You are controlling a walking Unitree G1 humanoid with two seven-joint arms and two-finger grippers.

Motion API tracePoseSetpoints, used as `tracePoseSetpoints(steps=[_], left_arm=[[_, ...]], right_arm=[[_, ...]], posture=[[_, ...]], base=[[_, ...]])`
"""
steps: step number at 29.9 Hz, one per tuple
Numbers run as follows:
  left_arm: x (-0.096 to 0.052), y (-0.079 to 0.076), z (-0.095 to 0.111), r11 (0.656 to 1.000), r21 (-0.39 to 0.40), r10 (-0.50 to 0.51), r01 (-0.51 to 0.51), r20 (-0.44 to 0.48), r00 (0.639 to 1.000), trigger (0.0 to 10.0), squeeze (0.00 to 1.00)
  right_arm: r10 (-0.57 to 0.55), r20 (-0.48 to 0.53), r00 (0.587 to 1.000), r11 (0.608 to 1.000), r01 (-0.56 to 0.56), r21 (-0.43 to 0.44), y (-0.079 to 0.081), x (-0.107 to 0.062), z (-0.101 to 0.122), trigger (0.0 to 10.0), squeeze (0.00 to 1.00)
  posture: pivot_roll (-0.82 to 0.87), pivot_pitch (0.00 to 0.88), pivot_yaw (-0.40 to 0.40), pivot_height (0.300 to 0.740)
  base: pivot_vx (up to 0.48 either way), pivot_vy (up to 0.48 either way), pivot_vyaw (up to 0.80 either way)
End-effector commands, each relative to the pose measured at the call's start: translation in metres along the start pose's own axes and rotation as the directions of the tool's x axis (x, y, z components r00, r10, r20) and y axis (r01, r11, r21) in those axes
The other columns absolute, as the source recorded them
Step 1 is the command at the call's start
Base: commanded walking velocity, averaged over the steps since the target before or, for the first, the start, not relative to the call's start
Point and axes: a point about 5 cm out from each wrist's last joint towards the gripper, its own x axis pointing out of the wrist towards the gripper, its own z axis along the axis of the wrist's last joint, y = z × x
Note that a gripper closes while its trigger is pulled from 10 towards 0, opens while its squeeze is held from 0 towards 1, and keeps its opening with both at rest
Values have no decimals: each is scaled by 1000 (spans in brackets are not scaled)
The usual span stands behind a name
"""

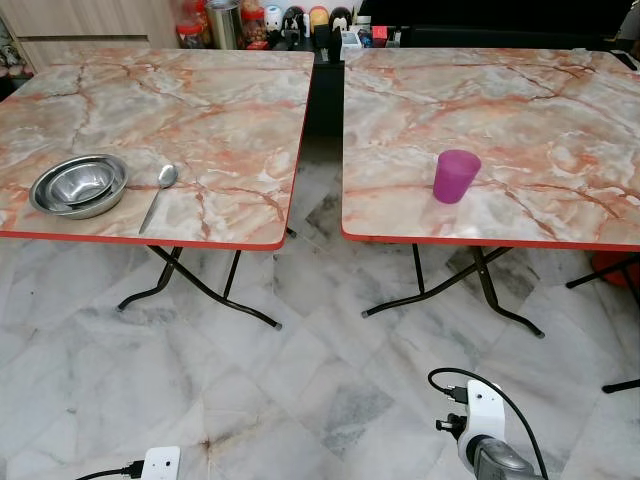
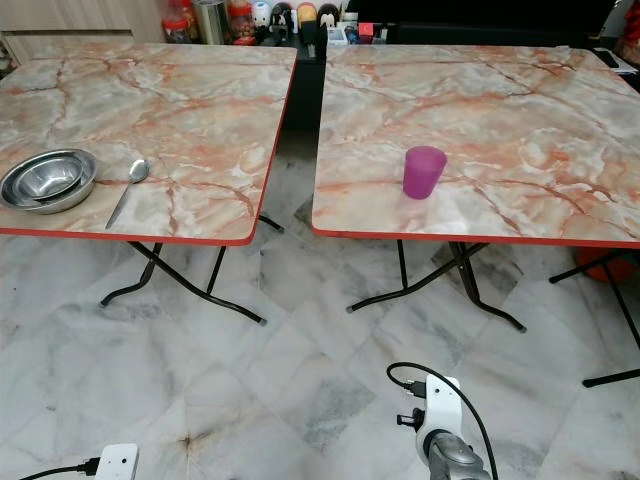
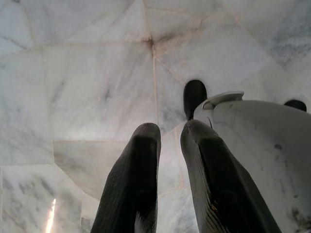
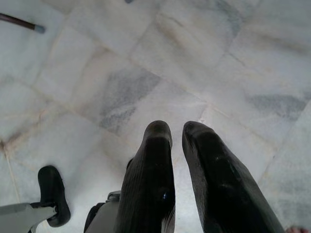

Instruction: Setting the table

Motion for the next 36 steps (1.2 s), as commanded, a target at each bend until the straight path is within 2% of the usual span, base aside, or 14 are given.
tracePoseSetpoints(steps=[1,6,9,22,31,36], left_arm=[[-1,1,-7,1000,-11,5,-5,-29,1000,10000,0],[-1,0,-7,1000,-14,4,-5,-31,1000,10000,0],[-1,-1,-7,1000,-16,4,-4,-31,1000,10000,0],[-1,-1,-8,1000,-15,3,-4,-31,1000,10000,0],[-1,-1,-8,1000,-3,-6,5,-35,999,10000,0],[-1,-1,-7,1000,2,-4,4,-34,999,10000,0]], right_arm=[[25,-41,999,999,-26,-42,5,0,-8,10000,0],[27,-51,998,999,-29,-41,5,0,-10,10000,0],[28,-50,998,999,-30,-38,11,1,-7,10000,0],[34,-56,998,999,-37,-40,12,0,-11,10000,0],[39,-55,998,999,-41,-34,12,0,-11,10000,0],[37,-52,998,999,-39,-31,11,0,-10,10000,0]], posture=[[5,129,-26,736],[8,126,-31,736],[8,124,-33,736],[9,112,-35,736],[9,118,-33,736],[5,121,-32,736]], base=[[390,0,0],[396,0,0],[400,0,0],[375,0,0],[0,0,0],[0,-252,0]])
